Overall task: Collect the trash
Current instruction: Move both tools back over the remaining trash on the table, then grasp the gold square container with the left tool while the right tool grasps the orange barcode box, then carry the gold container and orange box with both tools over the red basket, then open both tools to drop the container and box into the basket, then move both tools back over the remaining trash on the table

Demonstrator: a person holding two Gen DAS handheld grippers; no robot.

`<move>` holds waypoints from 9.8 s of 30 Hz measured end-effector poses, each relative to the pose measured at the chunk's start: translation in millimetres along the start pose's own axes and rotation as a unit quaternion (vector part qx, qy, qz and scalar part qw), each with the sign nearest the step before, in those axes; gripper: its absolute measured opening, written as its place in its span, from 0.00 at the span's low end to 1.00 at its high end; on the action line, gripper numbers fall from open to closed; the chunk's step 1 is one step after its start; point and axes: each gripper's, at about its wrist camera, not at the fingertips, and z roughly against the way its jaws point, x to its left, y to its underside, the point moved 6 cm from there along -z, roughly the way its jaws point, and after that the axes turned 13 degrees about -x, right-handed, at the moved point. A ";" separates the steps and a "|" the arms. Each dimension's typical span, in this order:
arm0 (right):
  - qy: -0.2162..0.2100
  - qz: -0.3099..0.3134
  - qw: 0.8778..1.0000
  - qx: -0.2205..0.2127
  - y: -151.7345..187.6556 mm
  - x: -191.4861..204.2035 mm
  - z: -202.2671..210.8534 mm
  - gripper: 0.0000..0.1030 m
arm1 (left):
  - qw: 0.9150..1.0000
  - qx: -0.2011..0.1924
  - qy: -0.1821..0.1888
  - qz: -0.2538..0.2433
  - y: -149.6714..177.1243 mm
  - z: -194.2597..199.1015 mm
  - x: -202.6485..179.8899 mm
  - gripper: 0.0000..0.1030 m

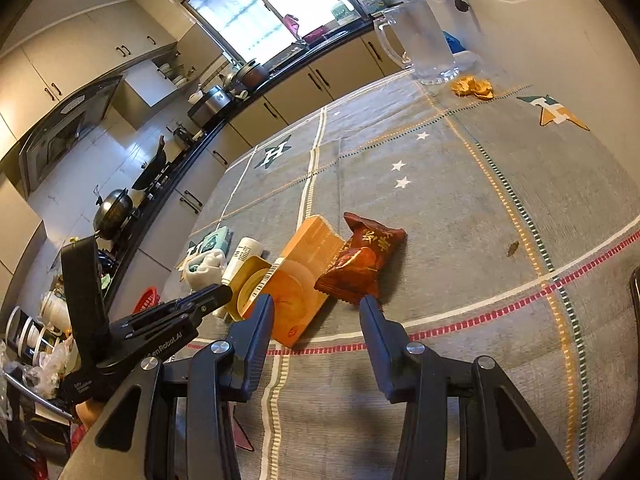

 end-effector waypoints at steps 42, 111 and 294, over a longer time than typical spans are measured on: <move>0.071 0.071 0.994 0.049 6.5 46.2 -69.9 0.54 | 0.998 -0.033 -0.044 0.003 43.4 58.3 40.4 0.08; -0.006 0.145 0.989 0.020 43.0 88.9 -13.4 0.24 | 0.996 -0.060 -0.060 0.032 46.4 86.2 58.5 0.08; -0.042 0.145 0.986 0.073 44.8 176.6 -83.1 0.54 | 0.969 -0.089 -0.194 0.127 44.7 126.9 206.4 0.38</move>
